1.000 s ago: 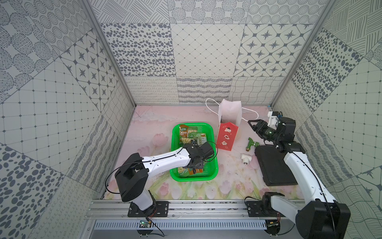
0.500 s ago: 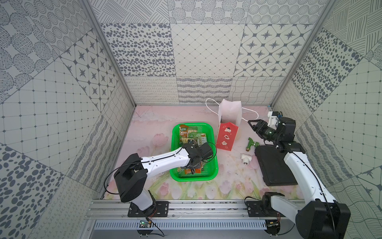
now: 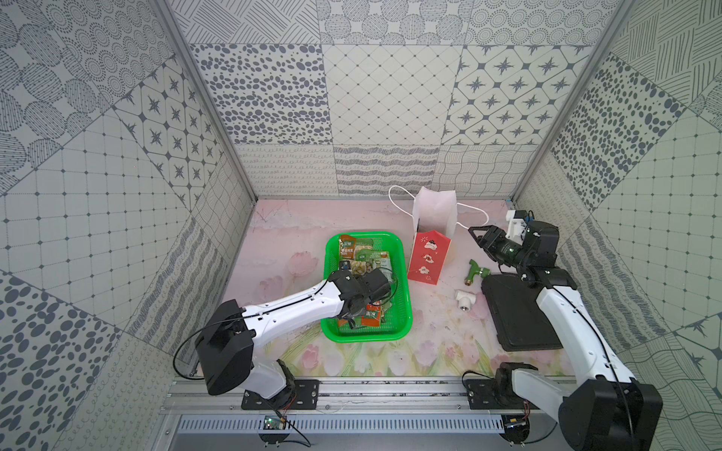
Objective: Place the condiment packets inside the bag
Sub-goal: Pick up the condiment packet from the storage box.
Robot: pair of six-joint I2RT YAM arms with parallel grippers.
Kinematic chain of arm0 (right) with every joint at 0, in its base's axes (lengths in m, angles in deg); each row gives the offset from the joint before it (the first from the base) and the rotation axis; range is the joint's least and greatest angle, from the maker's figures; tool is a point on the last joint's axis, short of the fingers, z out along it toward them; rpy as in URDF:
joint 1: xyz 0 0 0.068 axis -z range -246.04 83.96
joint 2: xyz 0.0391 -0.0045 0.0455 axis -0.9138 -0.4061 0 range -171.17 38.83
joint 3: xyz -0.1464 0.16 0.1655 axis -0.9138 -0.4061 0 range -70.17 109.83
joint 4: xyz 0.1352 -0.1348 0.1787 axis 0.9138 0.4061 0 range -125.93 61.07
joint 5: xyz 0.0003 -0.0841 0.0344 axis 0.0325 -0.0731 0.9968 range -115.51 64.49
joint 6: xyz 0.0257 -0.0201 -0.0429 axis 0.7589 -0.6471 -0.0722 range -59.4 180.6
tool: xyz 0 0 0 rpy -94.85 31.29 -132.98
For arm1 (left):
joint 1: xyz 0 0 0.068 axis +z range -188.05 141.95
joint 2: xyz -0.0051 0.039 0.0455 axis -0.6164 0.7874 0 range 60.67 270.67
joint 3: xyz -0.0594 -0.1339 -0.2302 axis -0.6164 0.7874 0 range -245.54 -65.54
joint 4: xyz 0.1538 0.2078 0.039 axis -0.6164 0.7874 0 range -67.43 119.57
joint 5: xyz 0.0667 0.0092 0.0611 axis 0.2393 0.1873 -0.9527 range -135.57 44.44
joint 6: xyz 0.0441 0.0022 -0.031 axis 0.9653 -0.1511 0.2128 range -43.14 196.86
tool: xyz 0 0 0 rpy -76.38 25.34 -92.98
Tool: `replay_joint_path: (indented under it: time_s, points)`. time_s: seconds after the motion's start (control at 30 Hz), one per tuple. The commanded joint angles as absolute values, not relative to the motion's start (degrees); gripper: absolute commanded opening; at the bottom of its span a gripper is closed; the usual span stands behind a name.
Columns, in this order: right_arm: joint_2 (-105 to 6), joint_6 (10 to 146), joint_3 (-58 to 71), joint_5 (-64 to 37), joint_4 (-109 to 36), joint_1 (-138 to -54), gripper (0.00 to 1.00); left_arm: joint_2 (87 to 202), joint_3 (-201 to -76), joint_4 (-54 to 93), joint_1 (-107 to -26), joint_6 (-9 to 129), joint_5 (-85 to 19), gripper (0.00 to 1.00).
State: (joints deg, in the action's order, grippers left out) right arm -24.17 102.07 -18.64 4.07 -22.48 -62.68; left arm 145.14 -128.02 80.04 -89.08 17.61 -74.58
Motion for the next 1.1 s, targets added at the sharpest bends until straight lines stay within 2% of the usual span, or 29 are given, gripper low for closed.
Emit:
replay_joint_path:
  time_s: [0.0,0.13,0.3,0.4,0.47,0.63,0.67,1.07]
  points:
    - [-24.23,101.89,-18.89,4.88,-25.21,-62.49,0.56,142.18,-125.16,78.09,-86.35,20.48,-71.86,0.51]
    - [-24.45,101.88,-18.84,4.98,-25.21,-62.56,0.56,138.33,-122.56,72.63,-83.43,23.78,-65.27,0.59]
    - [-24.35,101.97,-18.89,5.07,-25.42,-62.57,0.56,134.63,-119.29,65.89,-79.82,27.17,-57.13,0.6]
    - [-24.14,101.92,-18.85,5.05,-25.38,-62.5,0.56,134.87,-118.62,64.37,-78.49,28.31,-55.3,0.53]
    - [-24.1,102.0,-18.89,5.11,-25.4,-62.5,0.56,135.52,-118.46,63.95,-77.51,28.96,-54.36,0.41]
    - [-24.11,102.02,-18.91,5.07,-25.39,-62.45,0.56,136.47,-118.95,63.47,-76.11,31.04,-51.91,0.04]
    - [-24.1,102.08,-18.9,5.07,-25.38,-62.46,0.56,136.21,-119.34,63.48,-76.11,31.67,-51.45,0.0]
    - [-23.86,102.0,-19.24,3.11,-24.83,-62.43,0.56,131.73,-134.33,66.05,-76.27,37.44,-49.05,0.0]
